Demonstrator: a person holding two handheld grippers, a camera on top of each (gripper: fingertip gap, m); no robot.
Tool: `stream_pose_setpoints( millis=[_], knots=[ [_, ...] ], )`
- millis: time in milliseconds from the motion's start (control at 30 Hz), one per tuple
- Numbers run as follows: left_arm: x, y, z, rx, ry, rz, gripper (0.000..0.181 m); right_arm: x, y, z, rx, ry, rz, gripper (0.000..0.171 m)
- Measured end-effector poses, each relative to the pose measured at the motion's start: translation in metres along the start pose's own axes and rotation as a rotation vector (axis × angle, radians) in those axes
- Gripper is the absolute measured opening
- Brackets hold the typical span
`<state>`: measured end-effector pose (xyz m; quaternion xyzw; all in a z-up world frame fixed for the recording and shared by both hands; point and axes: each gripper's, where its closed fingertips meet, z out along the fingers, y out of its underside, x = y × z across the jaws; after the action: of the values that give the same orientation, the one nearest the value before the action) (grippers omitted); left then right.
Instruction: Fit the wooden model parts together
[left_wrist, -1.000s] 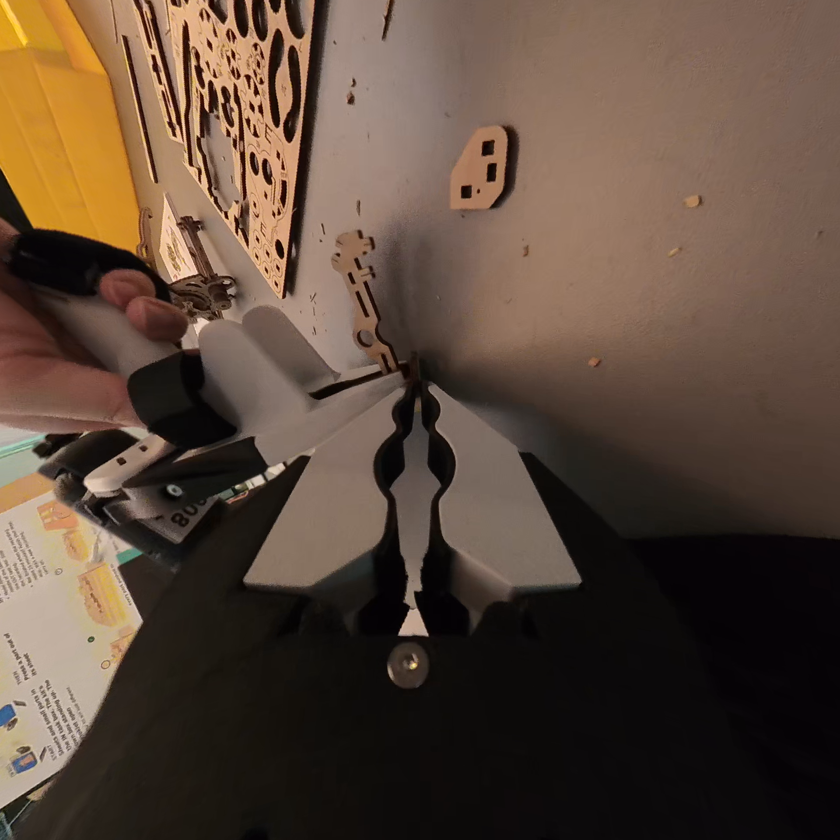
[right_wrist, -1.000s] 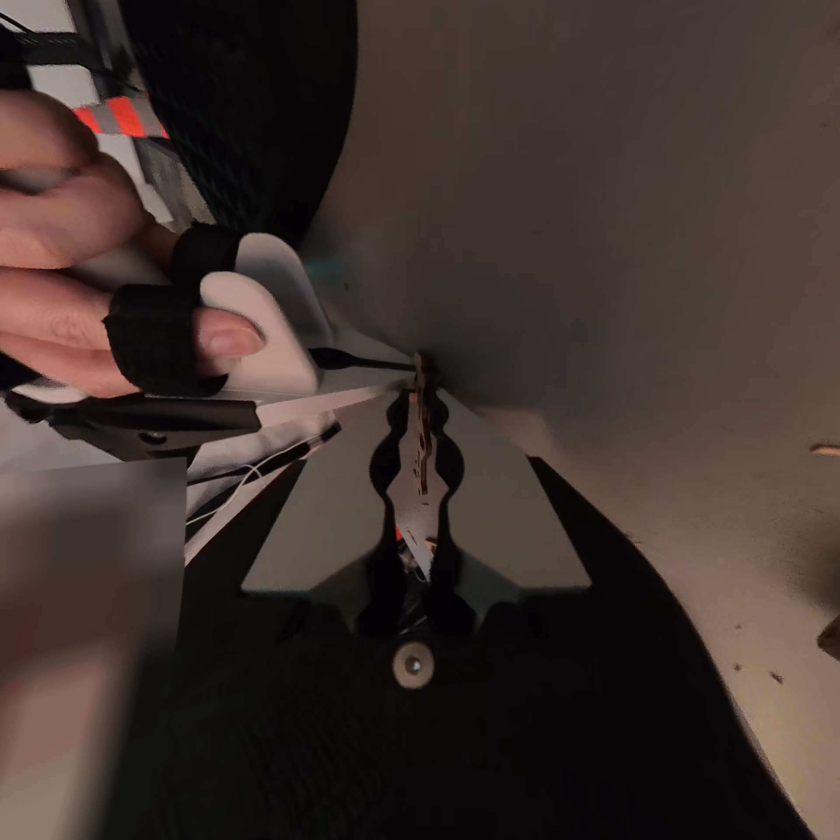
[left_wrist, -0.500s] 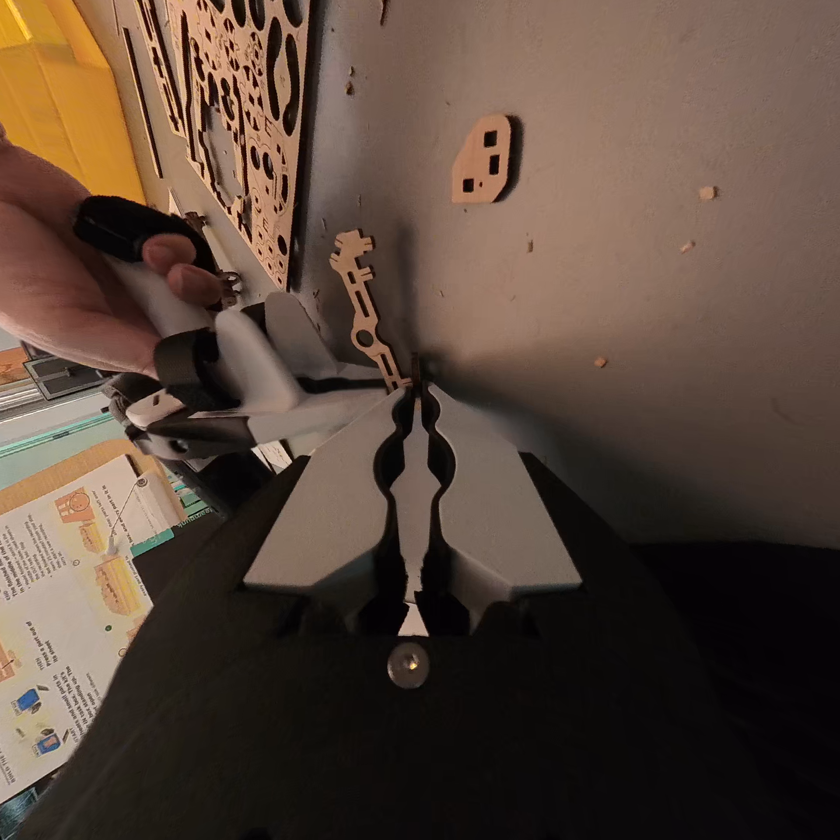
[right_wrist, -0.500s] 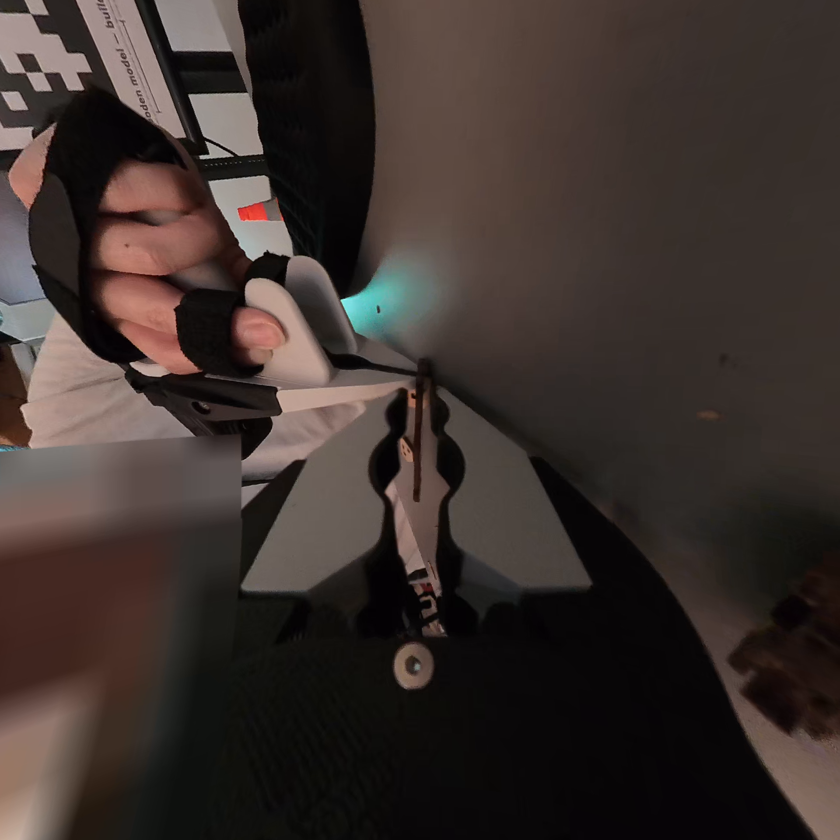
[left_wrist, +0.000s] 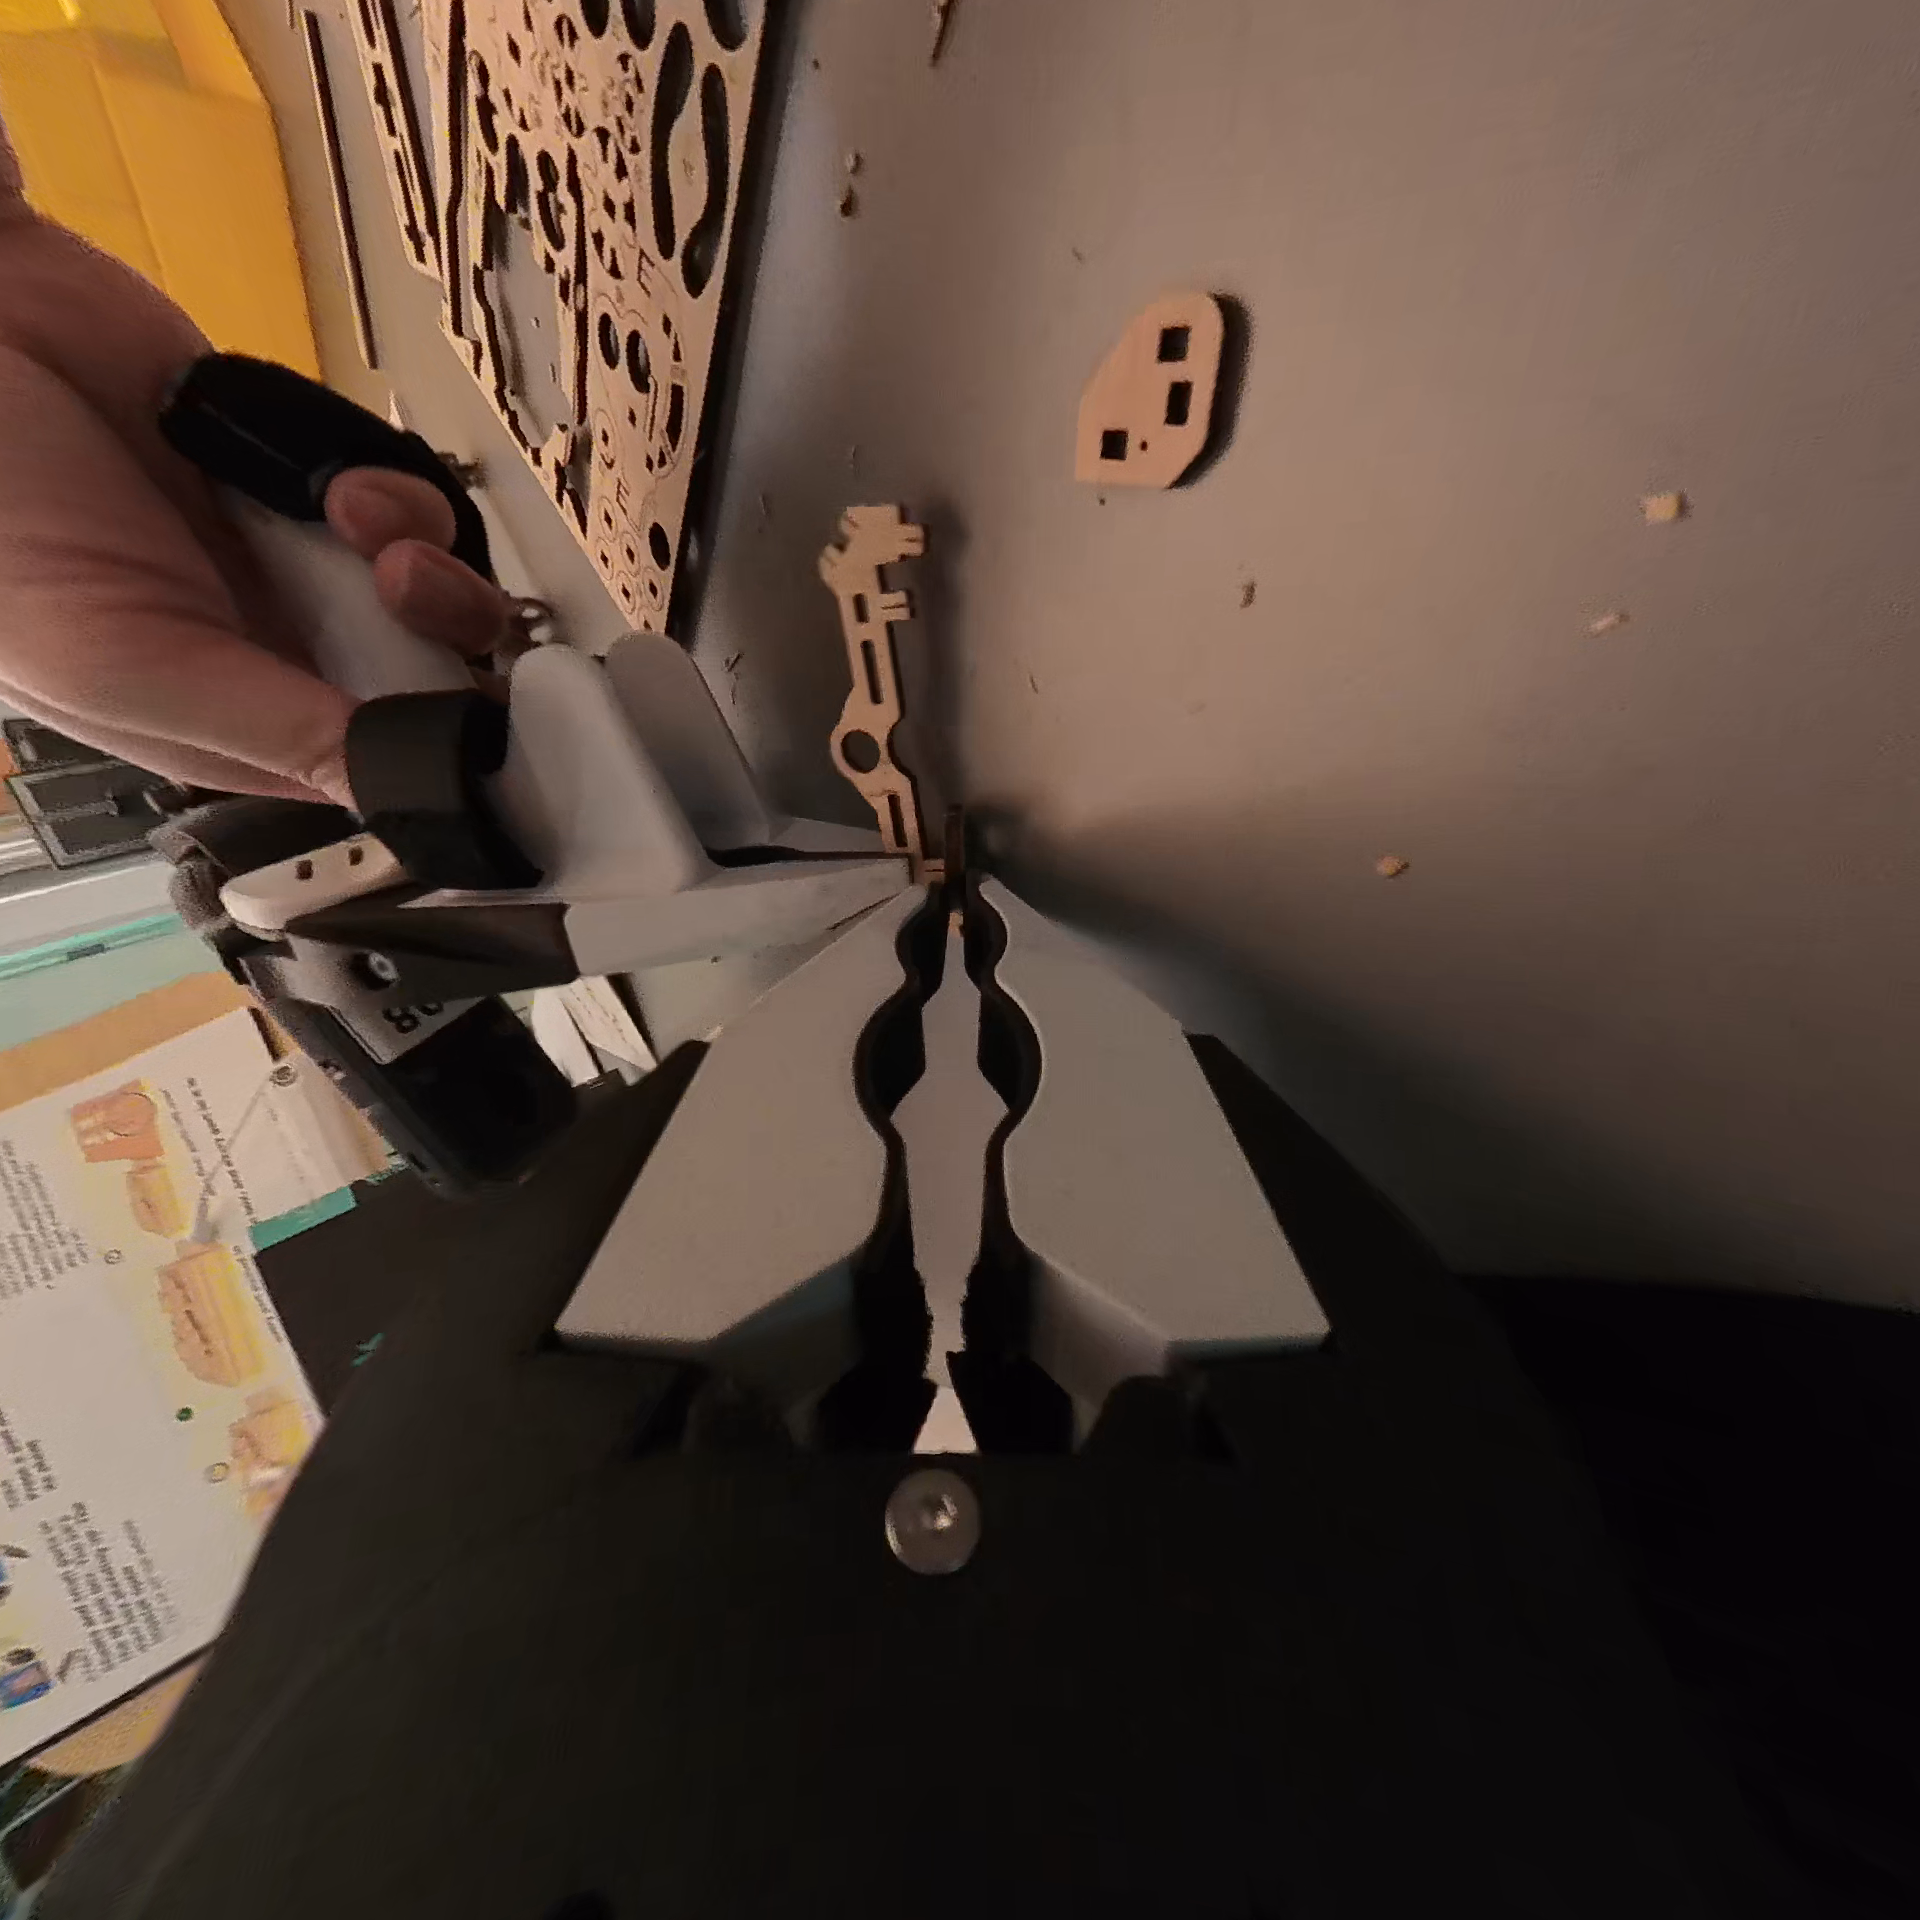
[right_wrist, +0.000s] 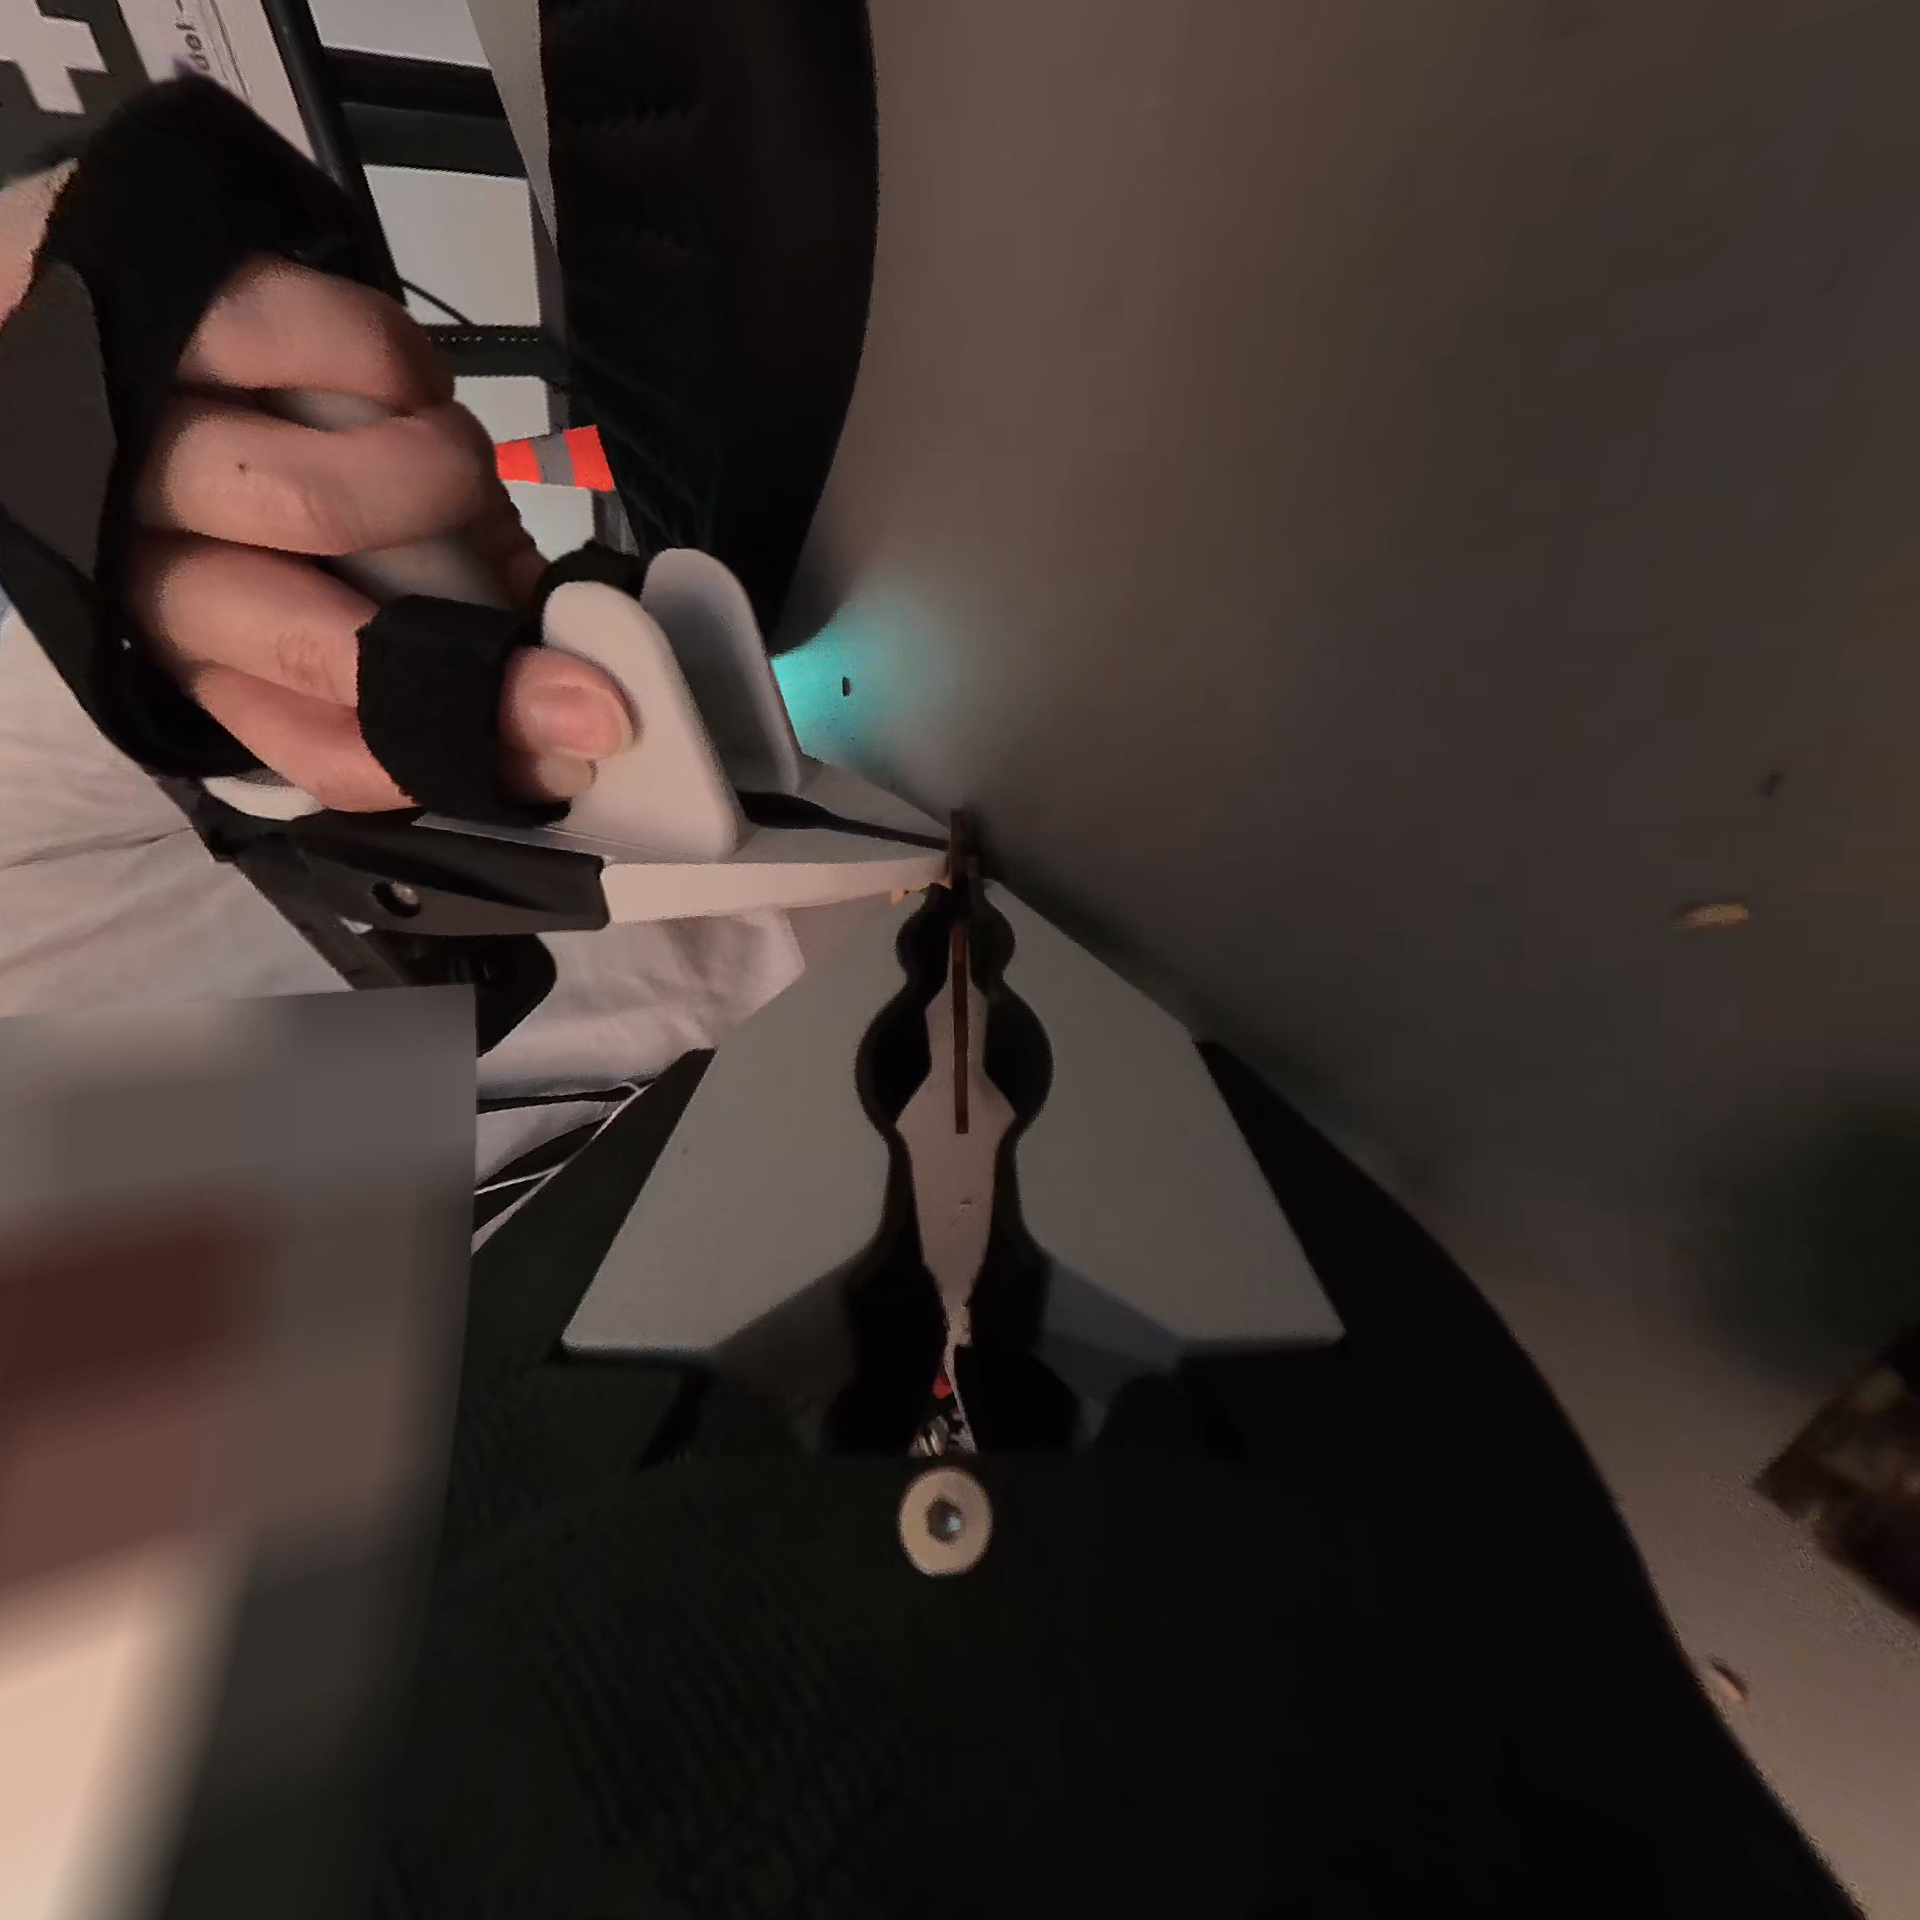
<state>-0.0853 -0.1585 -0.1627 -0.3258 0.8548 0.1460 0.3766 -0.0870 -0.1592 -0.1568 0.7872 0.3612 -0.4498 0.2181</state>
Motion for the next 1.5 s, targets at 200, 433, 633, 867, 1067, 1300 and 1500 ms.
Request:
stream_pose_setpoints(
  millis=[200, 433, 633, 867, 1067, 1300, 1500],
  knots=[
    [-0.0002, -0.001, -0.0006, 0.007, -0.025, -0.058, 0.002, 0.0001, 0.0024, 0.0014, 0.035, 0.008, 0.057, 0.001],
    [-0.0005, -0.0007, -0.0004, -0.026, -0.002, -0.072, 0.002, 0.0022, 0.0023, 0.0016, 0.077, 0.074, 0.095, 0.002],
    [0.0011, -0.0002, -0.0012, -0.042, 0.006, -0.02, 0.001, 0.0019, 0.0012, 0.0027, 0.09, 0.19, 0.116, 0.002],
    [0.0012, 0.0, -0.0012, -0.081, 0.039, -0.036, 0.001, 0.0034, 0.0006, 0.0025, 0.126, 0.33, 0.143, 0.003],
    [0.0013, 0.0001, -0.0014, -0.086, 0.026, -0.068, 0.002, 0.0026, 0.0005, 0.0025, 0.154, 0.346, 0.117, 0.003],
    [0.0015, 0.0002, -0.0016, -0.064, -0.017, -0.045, 0.001, 0.0005, 0.0003, 0.0026, 0.177, 0.312, 0.086, 0.003],
    [0.0013, 0.0002, -0.0016, -0.06, -0.021, -0.077, 0.002, 0.0006, 0.0005, 0.0033, 0.225, 0.324, 0.087, 0.004]
  ],
)
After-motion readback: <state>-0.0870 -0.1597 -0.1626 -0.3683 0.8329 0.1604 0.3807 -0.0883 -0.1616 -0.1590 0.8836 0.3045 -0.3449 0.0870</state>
